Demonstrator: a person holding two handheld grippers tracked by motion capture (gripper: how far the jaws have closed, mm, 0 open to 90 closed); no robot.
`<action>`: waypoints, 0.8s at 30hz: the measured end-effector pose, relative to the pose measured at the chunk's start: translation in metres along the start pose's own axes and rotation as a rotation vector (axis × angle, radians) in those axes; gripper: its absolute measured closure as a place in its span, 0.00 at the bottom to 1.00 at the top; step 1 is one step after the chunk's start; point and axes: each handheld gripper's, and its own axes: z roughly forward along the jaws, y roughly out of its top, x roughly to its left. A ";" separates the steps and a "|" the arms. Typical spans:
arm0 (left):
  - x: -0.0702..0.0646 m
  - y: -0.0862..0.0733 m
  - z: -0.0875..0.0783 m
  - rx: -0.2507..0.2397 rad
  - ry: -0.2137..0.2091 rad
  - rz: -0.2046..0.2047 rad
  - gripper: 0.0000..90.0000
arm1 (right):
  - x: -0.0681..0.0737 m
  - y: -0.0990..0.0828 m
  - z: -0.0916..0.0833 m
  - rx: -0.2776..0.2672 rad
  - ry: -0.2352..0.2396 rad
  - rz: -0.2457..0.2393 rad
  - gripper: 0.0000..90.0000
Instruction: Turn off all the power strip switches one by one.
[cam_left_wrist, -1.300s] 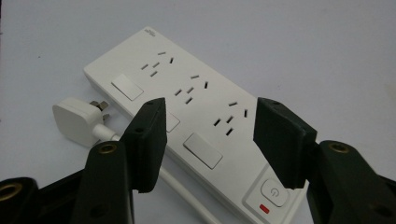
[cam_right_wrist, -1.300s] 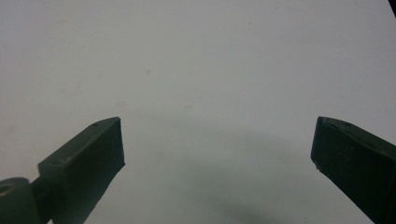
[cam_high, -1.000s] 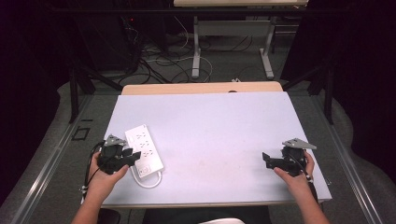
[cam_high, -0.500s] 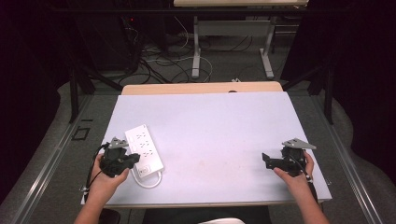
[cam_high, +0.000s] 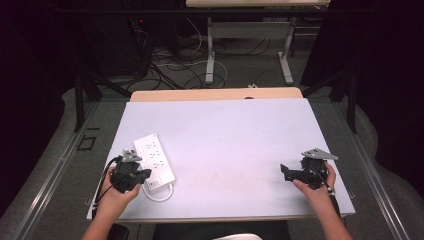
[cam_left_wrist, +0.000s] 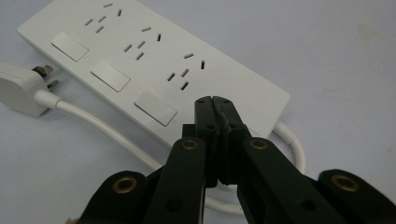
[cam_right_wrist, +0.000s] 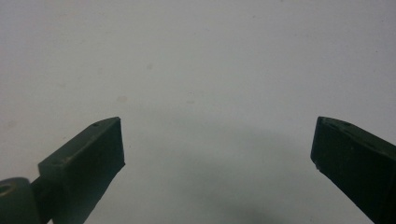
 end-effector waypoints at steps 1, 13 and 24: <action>0.000 0.000 0.002 -0.003 0.008 0.004 1.00 | 0.000 0.000 0.000 0.002 0.006 0.000 0.02; -0.004 -0.002 0.012 0.021 -0.008 -0.011 1.00 | 0.000 0.000 0.001 0.007 0.012 0.000 0.03; -0.008 -0.002 0.018 0.054 -0.033 0.016 1.00 | 0.000 -0.001 0.002 0.010 0.016 -0.003 0.03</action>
